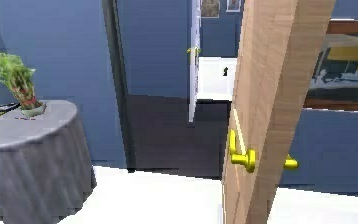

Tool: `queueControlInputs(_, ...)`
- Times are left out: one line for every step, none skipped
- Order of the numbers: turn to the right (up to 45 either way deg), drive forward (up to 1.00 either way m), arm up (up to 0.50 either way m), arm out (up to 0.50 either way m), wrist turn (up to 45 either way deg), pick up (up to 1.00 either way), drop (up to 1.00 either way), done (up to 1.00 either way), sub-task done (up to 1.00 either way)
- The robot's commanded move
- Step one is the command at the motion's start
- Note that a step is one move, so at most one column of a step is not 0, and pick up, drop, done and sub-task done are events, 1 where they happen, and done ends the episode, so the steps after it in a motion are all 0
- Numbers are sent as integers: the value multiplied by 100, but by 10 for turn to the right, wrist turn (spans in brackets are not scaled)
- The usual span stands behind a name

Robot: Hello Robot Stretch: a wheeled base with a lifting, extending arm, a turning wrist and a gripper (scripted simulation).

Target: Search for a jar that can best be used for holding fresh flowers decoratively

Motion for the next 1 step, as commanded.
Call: queueControlInputs(0,10,0,0,0,0,0,0,0)
